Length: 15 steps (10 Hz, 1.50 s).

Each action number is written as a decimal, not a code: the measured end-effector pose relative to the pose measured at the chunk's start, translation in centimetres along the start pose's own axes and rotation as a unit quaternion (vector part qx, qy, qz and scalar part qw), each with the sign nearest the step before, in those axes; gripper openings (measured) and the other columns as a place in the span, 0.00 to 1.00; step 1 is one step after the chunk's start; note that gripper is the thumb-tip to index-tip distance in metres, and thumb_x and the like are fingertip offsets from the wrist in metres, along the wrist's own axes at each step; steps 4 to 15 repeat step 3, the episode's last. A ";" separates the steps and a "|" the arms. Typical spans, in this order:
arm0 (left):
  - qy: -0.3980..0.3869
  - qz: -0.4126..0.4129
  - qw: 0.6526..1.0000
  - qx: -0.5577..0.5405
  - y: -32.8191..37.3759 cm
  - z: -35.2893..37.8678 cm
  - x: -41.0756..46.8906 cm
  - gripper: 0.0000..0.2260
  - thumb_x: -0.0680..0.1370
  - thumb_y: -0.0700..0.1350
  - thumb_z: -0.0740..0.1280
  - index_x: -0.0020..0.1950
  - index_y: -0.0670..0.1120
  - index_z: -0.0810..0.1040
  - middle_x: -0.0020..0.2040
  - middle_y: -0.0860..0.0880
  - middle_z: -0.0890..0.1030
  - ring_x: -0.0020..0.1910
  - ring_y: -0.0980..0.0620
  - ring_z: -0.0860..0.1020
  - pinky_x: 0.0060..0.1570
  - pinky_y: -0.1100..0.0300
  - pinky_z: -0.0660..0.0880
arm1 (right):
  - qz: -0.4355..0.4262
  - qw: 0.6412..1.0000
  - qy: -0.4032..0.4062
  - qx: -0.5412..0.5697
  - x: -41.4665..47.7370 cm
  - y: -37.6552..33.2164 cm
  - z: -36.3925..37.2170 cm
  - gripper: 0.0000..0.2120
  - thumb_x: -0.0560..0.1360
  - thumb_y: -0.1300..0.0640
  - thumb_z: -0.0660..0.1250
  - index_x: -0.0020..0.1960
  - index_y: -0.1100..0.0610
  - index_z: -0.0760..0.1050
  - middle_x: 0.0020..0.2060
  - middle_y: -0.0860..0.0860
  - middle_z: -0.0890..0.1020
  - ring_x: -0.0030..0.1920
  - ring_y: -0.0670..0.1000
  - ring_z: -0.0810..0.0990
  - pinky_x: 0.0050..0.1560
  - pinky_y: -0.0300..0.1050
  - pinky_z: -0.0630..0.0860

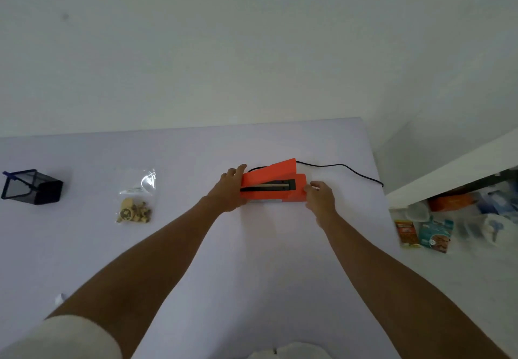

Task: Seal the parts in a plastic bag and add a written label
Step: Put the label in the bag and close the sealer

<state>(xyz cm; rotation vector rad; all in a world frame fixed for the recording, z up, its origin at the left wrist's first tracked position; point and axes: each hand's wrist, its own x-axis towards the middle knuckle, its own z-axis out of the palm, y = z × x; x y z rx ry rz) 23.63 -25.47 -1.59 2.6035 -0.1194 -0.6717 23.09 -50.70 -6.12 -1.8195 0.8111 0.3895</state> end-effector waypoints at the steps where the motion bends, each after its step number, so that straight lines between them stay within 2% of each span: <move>1: 0.000 0.023 1.000 0.003 1.3 -2.6 -0.9 0.40 0.72 0.44 0.71 0.78 0.48 0.51 0.75 0.42 0.62 0.74 0.41 0.61 0.69 0.45 0.66 | -0.037 0.994 -0.035 -0.094 -0.7 -1.5 -1.1 0.26 0.74 0.48 0.64 0.68 0.59 0.72 0.54 0.56 0.80 0.52 0.57 0.79 0.53 0.49 0.74; 2: 0.018 0.056 0.998 0.007 2.6 -6.4 -2.2 0.34 0.75 0.39 0.65 0.78 0.47 0.56 0.77 0.45 0.60 0.77 0.46 0.57 0.73 0.51 0.60 | -0.113 0.974 -0.035 -0.192 -3.0 -5.4 -2.9 0.21 0.80 0.53 0.61 0.69 0.62 0.71 0.65 0.60 0.77 0.66 0.61 0.75 0.64 0.48 0.70; 3: 0.102 0.073 0.992 0.015 4.4 -12.2 -3.6 0.27 0.78 0.41 0.62 0.77 0.46 0.59 0.77 0.45 0.63 0.76 0.47 0.59 0.74 0.51 0.59 | -0.191 0.963 -0.011 -0.191 -6.1 -12.0 -5.0 0.19 0.82 0.53 0.59 0.70 0.60 0.71 0.66 0.60 0.77 0.67 0.59 0.74 0.64 0.46 0.69; 15: 0.102 0.073 0.992 0.015 4.4 -12.2 -3.6 0.27 0.78 0.41 0.62 0.77 0.46 0.59 0.77 0.45 0.63 0.76 0.47 0.59 0.74 0.51 0.59 | -0.191 0.963 -0.011 -0.191 -6.1 -12.0 -5.0 0.19 0.82 0.53 0.59 0.70 0.60 0.71 0.66 0.60 0.77 0.67 0.59 0.74 0.64 0.46 0.69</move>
